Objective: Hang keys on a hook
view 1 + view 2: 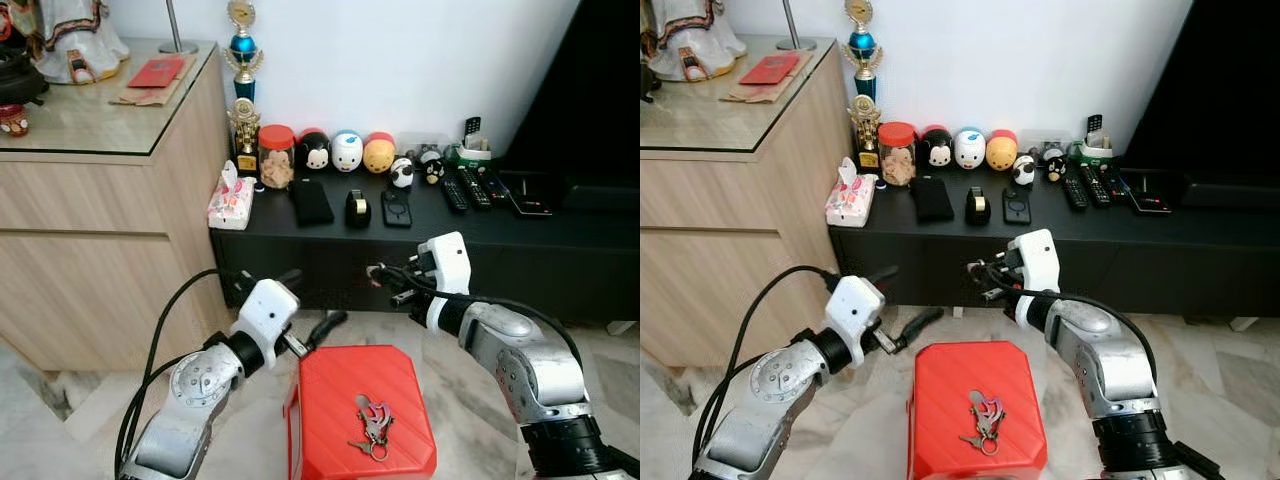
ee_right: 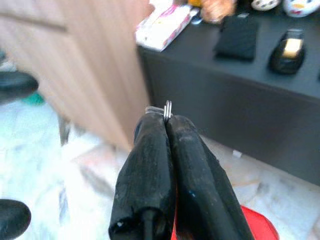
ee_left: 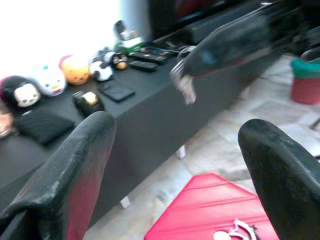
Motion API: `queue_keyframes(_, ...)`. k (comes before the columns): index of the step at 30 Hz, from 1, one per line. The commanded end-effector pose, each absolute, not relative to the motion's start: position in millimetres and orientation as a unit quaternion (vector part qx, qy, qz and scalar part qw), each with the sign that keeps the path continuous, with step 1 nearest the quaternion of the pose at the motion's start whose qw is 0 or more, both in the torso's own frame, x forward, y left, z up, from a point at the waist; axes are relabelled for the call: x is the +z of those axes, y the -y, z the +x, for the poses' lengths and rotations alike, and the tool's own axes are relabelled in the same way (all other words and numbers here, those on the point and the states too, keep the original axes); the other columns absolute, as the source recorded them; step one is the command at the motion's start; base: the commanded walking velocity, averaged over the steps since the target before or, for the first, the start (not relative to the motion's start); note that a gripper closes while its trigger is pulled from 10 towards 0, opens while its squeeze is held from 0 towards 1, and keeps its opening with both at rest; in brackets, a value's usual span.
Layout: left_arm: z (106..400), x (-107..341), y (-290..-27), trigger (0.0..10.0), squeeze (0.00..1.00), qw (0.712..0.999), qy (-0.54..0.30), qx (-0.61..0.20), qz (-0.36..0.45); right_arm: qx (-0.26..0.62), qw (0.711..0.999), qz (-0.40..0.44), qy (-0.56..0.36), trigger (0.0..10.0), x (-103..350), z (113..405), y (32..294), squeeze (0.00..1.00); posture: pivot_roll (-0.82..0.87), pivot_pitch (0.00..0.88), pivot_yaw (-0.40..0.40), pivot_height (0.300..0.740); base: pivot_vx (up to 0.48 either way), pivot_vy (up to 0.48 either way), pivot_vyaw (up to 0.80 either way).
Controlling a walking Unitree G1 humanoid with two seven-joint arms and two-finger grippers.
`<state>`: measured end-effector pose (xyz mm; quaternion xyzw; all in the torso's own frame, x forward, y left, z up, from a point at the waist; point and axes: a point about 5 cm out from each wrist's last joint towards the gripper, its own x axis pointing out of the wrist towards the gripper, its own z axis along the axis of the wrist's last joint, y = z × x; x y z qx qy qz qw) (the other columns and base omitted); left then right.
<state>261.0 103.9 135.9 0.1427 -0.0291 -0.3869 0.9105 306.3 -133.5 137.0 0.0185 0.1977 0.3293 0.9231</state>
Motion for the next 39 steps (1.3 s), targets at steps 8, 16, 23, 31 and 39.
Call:
queue_keyframes(8,251,139,-95,10.0,0.00,0.875,0.011,-0.447,0.185,0.375,0.898,-0.062,-0.223,10.0,146,299,137,0.00,0.01,0.000,-0.127,0.740,0.000,0.000,0.00)
queue_keyframes(16,255,140,-95,10.0,0.00,0.887,0.020,-0.424,0.184,0.434,0.877,-0.047,-0.200,10.0,162,293,129,0.00,0.01,0.000,-0.131,0.740,0.000,0.000,0.00)
queue_keyframes(23,253,137,-93,10.0,0.00,0.892,0.009,-0.425,0.154,0.447,0.874,0.007,-0.189,10.0,172,292,123,0.00,0.01,0.000,-0.131,0.740,0.000,0.000,0.00)
queue_keyframes(31,253,135,-91,10.0,0.00,0.899,0.002,-0.422,0.116,0.469,0.861,0.003,-0.195,10.0,170,283,116,0.00,0.00,0.000,-0.127,0.740,0.000,0.000,0.00)
queue_keyframes(39,257,134,-93,10.0,0.00,0.913,0.000,-0.398,0.089,0.479,0.852,-0.009,-0.210,10.0,164,277,114,0.00,-0.01,0.000,-0.126,0.740,0.000,0.000,0.00)
